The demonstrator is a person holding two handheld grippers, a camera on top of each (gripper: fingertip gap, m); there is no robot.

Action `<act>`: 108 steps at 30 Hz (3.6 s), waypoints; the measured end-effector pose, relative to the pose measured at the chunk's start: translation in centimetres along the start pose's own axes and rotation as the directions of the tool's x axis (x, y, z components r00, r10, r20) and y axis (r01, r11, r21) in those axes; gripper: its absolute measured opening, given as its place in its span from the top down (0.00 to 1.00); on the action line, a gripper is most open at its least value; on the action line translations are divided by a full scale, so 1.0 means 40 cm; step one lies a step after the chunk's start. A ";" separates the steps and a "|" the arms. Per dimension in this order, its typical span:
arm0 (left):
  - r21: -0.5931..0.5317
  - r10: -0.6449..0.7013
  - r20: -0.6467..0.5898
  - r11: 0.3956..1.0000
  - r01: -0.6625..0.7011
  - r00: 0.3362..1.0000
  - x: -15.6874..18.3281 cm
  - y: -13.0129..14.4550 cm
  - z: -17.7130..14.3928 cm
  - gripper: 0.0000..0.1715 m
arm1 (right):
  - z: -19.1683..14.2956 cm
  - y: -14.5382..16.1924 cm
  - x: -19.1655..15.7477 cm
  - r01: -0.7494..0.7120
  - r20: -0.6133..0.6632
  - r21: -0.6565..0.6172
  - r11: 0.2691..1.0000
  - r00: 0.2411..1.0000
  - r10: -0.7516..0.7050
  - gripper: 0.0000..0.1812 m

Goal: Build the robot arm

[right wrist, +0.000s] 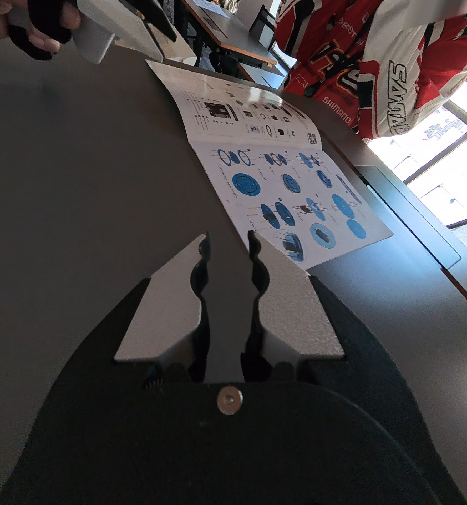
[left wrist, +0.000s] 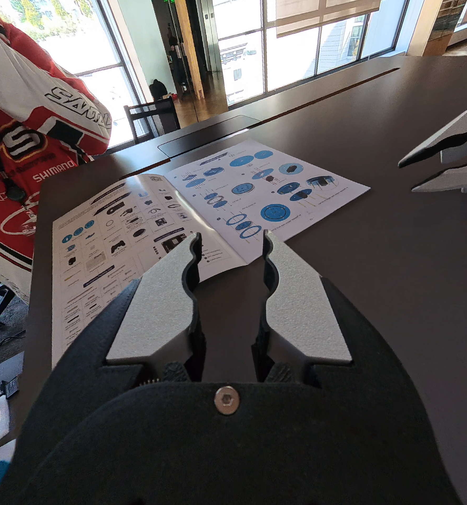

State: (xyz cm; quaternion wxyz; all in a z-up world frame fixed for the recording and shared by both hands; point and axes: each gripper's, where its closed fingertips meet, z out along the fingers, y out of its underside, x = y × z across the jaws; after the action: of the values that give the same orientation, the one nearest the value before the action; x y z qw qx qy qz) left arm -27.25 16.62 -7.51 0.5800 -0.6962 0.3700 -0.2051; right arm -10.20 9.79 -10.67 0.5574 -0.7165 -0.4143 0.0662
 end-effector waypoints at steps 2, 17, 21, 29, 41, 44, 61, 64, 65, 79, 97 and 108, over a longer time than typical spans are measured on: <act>0.028 -0.037 -0.028 0.999 0.037 0.999 0.002 -0.015 -0.016 0.75 | 0.008 -0.009 0.005 -0.022 -0.010 0.017 1.000 1.000 0.022 0.86; 0.017 -0.233 0.124 0.972 0.233 0.965 -0.336 0.357 -0.811 0.76 | 0.321 -0.504 -0.320 -0.005 -0.083 0.311 0.950 0.996 0.032 0.88; -0.061 -0.290 0.350 0.942 0.331 0.890 -0.510 0.592 -1.082 0.76 | 0.518 -0.708 -0.554 0.008 0.058 0.428 0.904 0.998 -0.036 0.88; -0.146 -0.337 0.589 0.850 0.506 0.735 -0.743 0.930 -1.417 0.80 | 0.843 -0.956 -0.952 -0.077 0.358 0.493 0.866 0.926 -0.121 0.88; -0.260 -0.249 0.603 0.837 0.482 0.758 -1.283 1.214 -1.378 0.82 | 1.256 -0.944 -0.968 -0.080 0.316 0.397 0.914 0.947 -0.055 0.89; -0.310 -0.239 0.578 0.821 0.480 0.781 -1.424 1.269 -1.333 0.83 | 1.357 -0.934 -0.948 -0.033 0.306 0.349 0.936 0.949 -0.081 0.88; -0.779 -0.207 0.170 0.571 0.260 0.963 -1.918 1.716 -1.063 0.82 | 1.712 -0.876 -0.989 -0.176 0.086 0.068 0.982 0.982 0.170 0.88; -0.801 -0.200 -0.005 0.588 0.116 0.980 -1.918 1.757 -1.018 0.83 | 1.763 -0.888 -1.027 -0.259 0.006 0.033 0.965 0.966 0.259 0.88; -0.805 -0.181 -0.081 0.592 0.043 0.980 -1.914 1.770 -1.005 0.82 | 1.780 -0.898 -1.047 -0.277 0.000 0.032 0.960 0.961 0.277 0.89; -0.742 0.018 -0.469 0.534 -0.405 0.883 -1.897 1.912 -0.906 0.80 | 1.882 -0.928 -1.176 -0.312 -0.089 -0.106 0.944 0.949 0.304 0.88; -0.584 0.136 -0.547 0.645 -0.493 0.826 -1.934 1.813 -0.932 1.00 | 1.919 -0.881 -1.238 -0.361 -0.064 -0.181 0.915 0.933 0.355 0.88; -0.696 -0.174 -0.393 0.699 -0.168 0.903 -1.943 1.775 -1.015 0.89 | 1.941 -0.829 -1.234 -0.414 -0.045 -0.195 0.889 0.910 0.413 0.88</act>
State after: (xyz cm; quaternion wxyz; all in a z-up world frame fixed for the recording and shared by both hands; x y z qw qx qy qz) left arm -125.84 44.73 -54.58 0.1670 -0.8037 0.5372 -0.1940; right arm -102.64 35.77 -29.22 0.4559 -0.8407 -0.2564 0.1403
